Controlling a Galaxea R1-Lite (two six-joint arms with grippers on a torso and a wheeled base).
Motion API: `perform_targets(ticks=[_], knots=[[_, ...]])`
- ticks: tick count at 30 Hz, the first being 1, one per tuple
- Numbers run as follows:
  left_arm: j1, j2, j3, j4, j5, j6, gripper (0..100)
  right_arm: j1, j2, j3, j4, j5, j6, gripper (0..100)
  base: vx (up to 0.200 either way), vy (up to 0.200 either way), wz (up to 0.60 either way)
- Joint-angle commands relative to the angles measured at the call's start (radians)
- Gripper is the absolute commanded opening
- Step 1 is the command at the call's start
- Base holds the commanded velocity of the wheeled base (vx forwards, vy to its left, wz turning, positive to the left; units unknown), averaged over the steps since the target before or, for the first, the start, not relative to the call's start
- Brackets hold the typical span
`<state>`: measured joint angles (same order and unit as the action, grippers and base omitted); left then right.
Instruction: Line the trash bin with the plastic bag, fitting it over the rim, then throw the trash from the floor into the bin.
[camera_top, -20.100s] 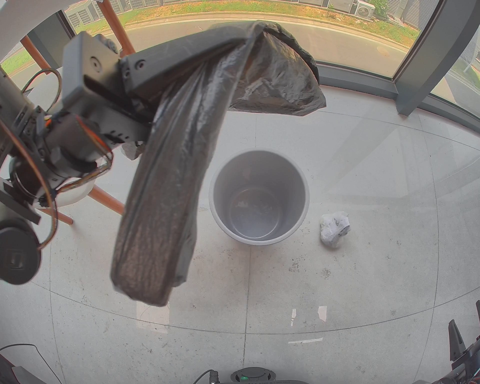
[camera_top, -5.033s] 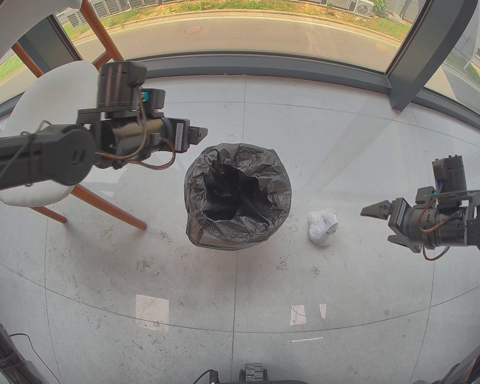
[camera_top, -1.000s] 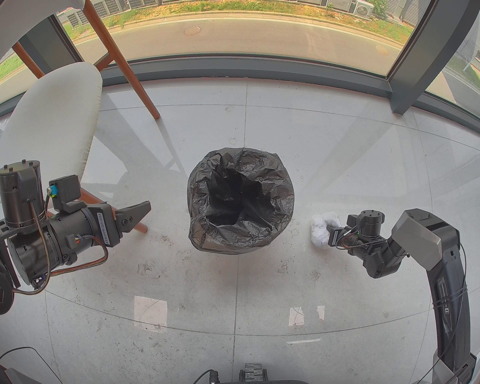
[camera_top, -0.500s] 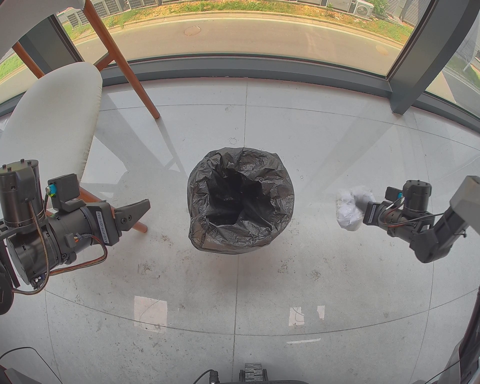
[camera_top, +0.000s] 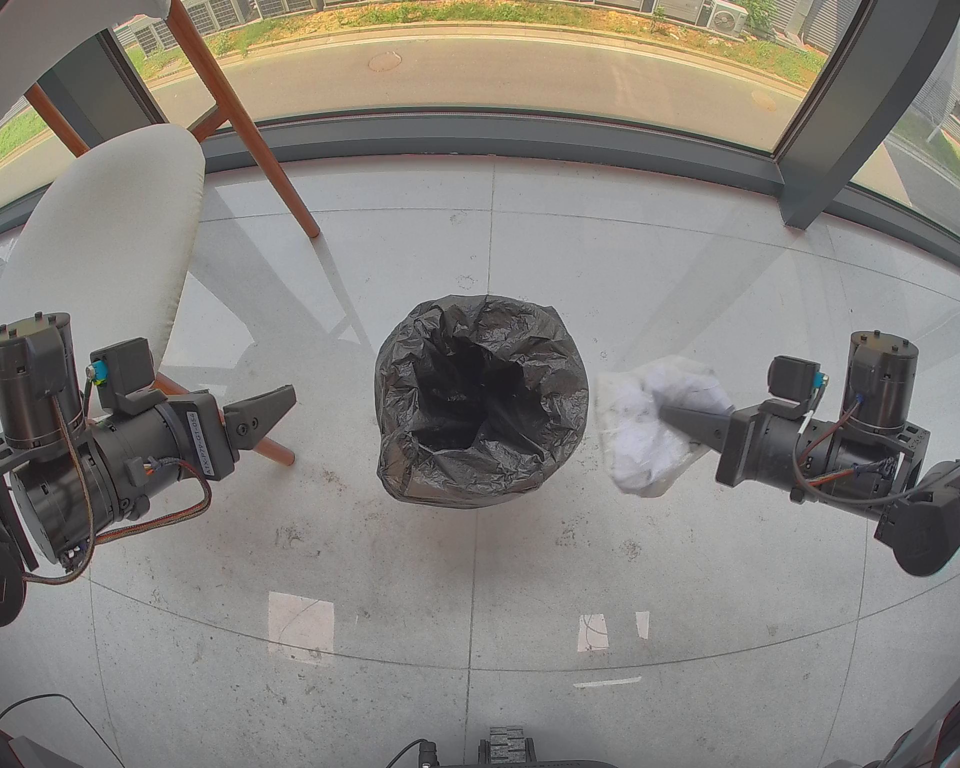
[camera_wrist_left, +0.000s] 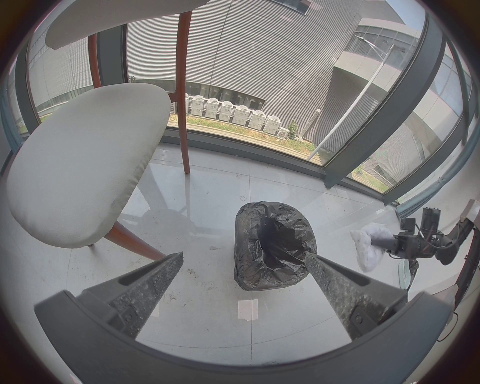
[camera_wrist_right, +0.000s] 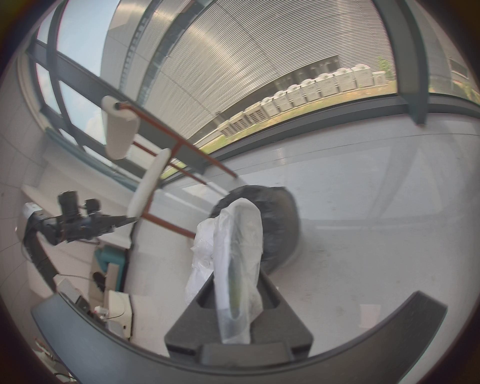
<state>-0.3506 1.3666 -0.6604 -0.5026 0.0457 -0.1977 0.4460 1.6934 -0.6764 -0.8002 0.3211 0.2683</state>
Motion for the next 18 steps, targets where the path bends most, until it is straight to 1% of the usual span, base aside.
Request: perform_targets(ticks=[1, 2, 5, 6, 10, 14, 18], knots=[[0.002, 0.000, -0.001, -0.002, 0.000, 0.000, 100, 0.126, 0.075, -0.129, 0.001, -0.011, 0.002, 0, 0.000, 0.000, 0.00], [0.002, 0.000, -0.001, -0.002, 0.000, 0.000, 100, 0.128, 0.077, -0.134, 0.001, -0.011, 0.002, 0, 0.000, 0.000, 0.00], [0.002, 0.000, -0.001, -0.002, 0.000, 0.000, 100, 0.145, 0.124, -0.216, 0.003, -0.013, 0.002, 0, 0.000, 0.000, 0.00], [0.002, 0.000, 0.001, -0.002, 0.000, -0.002, 100, 0.149, 0.134, -0.238, 0.003, -0.013, 0.002, 100, 0.000, 0.000, 0.00], [0.015, 0.000, 0.004, -0.002, 0.000, -0.002, 100, 0.154, 0.157, -0.307, 0.001, -0.014, 0.005, 100, 0.000, 0.000, 0.00], [0.029, 0.000, 0.005, -0.002, -0.001, 0.000, 100, 0.140, 0.141, -0.295, 0.001, -0.019, 0.028, 100, 0.000, 0.000, 0.00], [0.032, -0.009, 0.007, -0.002, -0.001, -0.002, 100, 0.079, 0.054, -0.216, -0.002, -0.062, 0.057, 100, 0.000, 0.000, 0.00]])
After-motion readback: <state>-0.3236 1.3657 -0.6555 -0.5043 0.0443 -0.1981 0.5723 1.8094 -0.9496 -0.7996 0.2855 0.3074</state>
